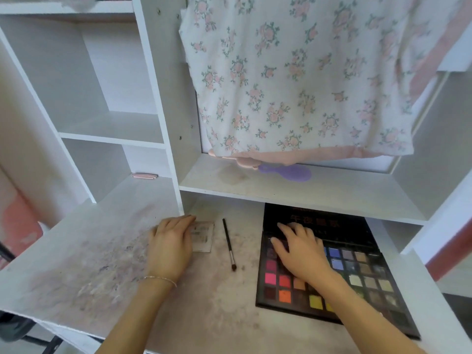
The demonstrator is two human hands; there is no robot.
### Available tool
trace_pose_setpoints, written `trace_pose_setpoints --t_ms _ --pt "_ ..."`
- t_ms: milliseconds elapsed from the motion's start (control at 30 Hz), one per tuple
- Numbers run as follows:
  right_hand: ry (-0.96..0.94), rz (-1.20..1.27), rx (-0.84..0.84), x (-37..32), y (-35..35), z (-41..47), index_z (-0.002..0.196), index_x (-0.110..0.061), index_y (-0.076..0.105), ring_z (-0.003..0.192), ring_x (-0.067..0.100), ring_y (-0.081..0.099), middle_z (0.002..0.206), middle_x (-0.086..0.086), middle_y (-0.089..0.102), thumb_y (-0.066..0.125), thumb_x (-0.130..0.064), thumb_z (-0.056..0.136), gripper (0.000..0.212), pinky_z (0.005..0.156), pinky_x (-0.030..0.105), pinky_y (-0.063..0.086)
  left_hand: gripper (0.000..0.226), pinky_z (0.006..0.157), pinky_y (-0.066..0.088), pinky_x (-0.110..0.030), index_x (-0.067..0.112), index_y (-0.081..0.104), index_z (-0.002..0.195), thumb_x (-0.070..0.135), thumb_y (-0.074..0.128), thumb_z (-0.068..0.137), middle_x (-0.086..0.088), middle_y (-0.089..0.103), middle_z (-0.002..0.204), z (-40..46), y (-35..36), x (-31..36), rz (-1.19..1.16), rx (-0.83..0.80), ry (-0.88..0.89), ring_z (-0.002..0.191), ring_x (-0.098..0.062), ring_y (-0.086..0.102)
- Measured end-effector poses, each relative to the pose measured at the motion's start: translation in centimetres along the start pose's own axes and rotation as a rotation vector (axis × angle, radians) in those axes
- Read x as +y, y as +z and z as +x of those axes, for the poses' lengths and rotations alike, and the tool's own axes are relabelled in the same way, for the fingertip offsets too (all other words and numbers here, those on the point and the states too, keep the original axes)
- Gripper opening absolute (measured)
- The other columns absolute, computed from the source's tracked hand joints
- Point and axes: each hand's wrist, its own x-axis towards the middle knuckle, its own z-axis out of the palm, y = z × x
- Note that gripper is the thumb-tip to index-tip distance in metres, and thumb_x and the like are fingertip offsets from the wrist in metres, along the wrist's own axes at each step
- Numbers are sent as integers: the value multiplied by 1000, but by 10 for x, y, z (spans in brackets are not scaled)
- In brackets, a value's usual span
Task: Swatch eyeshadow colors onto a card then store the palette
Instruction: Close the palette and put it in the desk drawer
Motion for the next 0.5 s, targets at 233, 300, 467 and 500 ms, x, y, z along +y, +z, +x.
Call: trace_pose_setpoints --t_ms 233,300,467,500 --pt "-14 -70 7 28 -6 -23 133 -29 41 124 20 28 138 -1 37 26 -54 92 50 99 37 28 22 88 41 -43 12 70 100 11 56 83 -6 69 105 -9 -13 55 -67 69 173 102 -29 60" --pt "-42 -68 2 28 -7 -35 134 -29 40 124 19 27 138 -2 36 26 -54 92 50 99 36 27 21 95 39 -37 13 68 105 9 59 86 -6 66 111 -21 -8 64 -121 -34 171 107 -25 57" --pt "-128 -45 -39 18 -12 -81 136 -31 35 125 16 24 139 -6 33 25 -56 91 52 101 35 25 26 95 27 -11 20 61 116 21 52 91 5 56 122 -61 5 76 -286 -245 116 114 -6 46" --pt "-163 -21 -53 17 -13 -89 135 -32 36 124 14 26 137 -8 34 26 -56 91 52 100 33 26 27 94 28 -11 22 59 117 22 51 92 6 56 122 -68 7 77 -299 -274 107 113 -4 45"
